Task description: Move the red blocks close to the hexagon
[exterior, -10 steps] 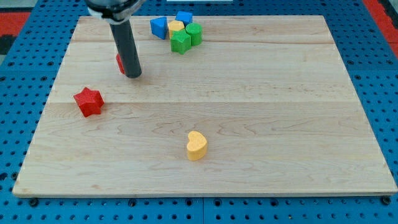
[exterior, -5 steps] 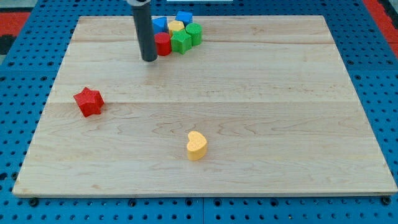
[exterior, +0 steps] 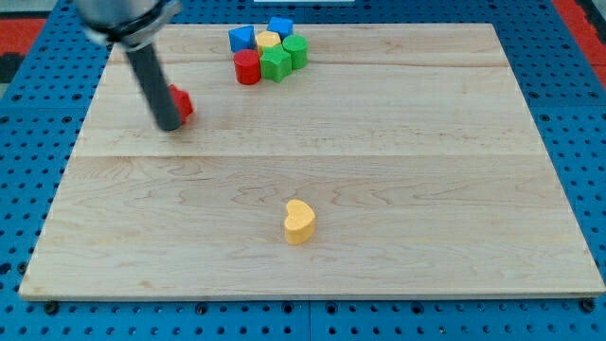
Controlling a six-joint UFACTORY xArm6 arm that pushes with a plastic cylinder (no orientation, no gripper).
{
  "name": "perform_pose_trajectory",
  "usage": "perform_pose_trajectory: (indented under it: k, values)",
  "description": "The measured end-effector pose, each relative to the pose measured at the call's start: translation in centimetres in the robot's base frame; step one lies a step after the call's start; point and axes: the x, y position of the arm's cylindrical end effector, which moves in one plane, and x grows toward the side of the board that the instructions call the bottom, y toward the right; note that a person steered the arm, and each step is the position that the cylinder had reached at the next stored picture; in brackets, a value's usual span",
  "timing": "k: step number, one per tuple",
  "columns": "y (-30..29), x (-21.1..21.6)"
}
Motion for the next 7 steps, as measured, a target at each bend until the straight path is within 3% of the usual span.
perform_pose_trajectory:
  k: [1,2,3,4,6,7]
  values:
    - [1.5,-4.6]
    - [1.1,-0.9]
    - [-3.7,-2.0]
    - [-0.5,-6.3]
    - [7.0,-6.3]
    - [7.0,-5.9]
